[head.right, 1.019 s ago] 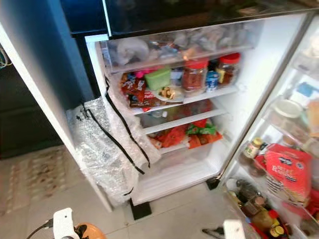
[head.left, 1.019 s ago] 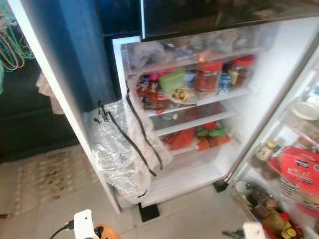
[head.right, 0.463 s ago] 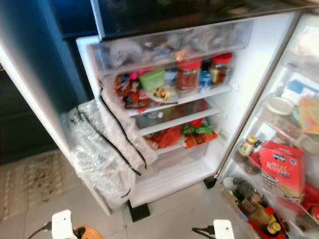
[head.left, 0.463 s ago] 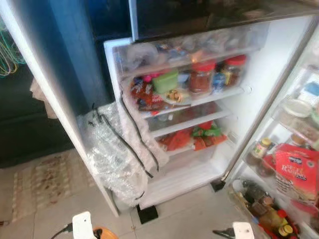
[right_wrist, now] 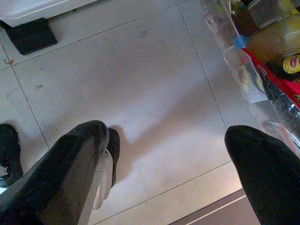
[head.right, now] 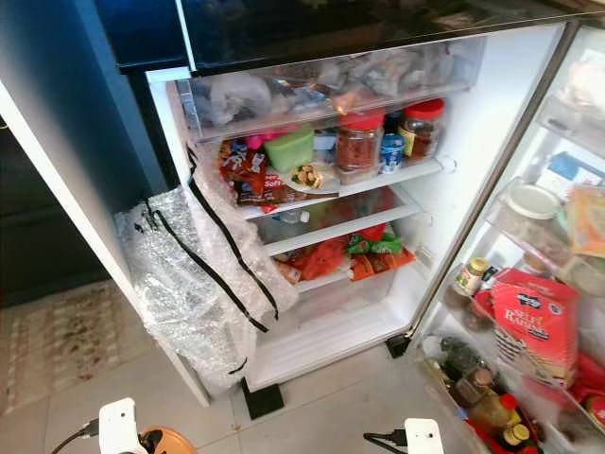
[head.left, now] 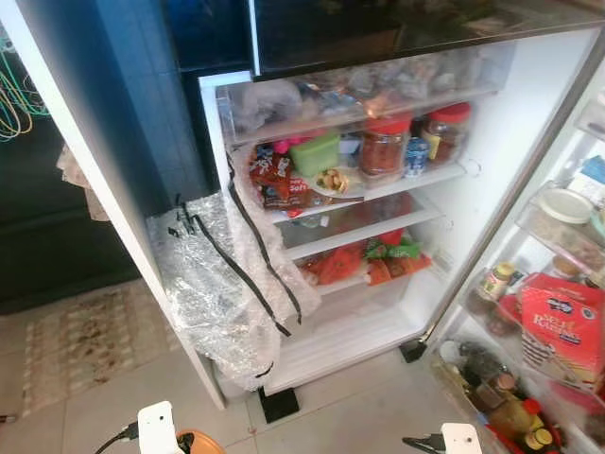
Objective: Restocking fridge
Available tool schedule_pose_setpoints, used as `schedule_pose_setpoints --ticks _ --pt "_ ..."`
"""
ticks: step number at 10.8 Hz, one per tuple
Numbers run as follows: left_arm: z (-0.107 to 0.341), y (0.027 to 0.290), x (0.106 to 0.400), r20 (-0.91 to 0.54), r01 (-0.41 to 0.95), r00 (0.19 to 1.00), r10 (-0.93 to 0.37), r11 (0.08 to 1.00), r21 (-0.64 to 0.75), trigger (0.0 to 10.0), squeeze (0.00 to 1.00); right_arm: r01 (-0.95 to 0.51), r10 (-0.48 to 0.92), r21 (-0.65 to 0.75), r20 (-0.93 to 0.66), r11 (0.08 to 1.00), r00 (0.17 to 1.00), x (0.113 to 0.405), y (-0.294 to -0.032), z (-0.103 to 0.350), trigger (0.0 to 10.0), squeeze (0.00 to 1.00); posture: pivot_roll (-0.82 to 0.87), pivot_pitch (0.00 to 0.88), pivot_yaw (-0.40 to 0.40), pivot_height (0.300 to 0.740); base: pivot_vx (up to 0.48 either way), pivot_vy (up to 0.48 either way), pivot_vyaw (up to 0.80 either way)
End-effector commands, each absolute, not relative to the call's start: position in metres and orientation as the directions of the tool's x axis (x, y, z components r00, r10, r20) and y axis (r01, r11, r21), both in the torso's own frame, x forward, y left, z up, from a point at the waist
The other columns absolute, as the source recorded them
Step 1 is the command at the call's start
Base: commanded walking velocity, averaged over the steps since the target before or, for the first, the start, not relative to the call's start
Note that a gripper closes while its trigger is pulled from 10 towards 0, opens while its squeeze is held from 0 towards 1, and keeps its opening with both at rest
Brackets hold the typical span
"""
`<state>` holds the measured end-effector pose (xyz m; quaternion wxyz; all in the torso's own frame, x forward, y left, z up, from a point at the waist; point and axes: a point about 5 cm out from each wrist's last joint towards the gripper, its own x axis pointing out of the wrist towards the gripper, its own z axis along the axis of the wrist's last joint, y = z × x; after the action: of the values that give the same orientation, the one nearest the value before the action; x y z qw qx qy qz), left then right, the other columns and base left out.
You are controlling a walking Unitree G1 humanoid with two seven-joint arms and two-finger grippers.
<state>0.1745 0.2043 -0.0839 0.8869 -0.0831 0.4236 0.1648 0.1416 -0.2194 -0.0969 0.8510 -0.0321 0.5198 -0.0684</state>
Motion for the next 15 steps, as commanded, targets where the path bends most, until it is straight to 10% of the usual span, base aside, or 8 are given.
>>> schedule_pose_setpoints --ticks 1,15 --pt "-0.097 0.196 0.15 -0.845 -0.345 0.499 0.194 0.939 0.011 10.0 0.0 0.075 -0.141 -0.12 -0.879 0.99 0.455 0.141 -0.218 -0.097 10.0 0.0 0.05 0.0 -0.001 0.74 0.0 -0.319 0.0" --pt "-0.088 0.195 0.165 -0.769 -0.361 0.618 0.164 0.928 -0.092 10.0 0.0 0.061 -0.141 -0.128 -0.875 0.99 0.462 0.144 -0.216 -0.096 10.0 0.0 0.05 0.0 0.001 0.74 0.0 -0.246 0.0"
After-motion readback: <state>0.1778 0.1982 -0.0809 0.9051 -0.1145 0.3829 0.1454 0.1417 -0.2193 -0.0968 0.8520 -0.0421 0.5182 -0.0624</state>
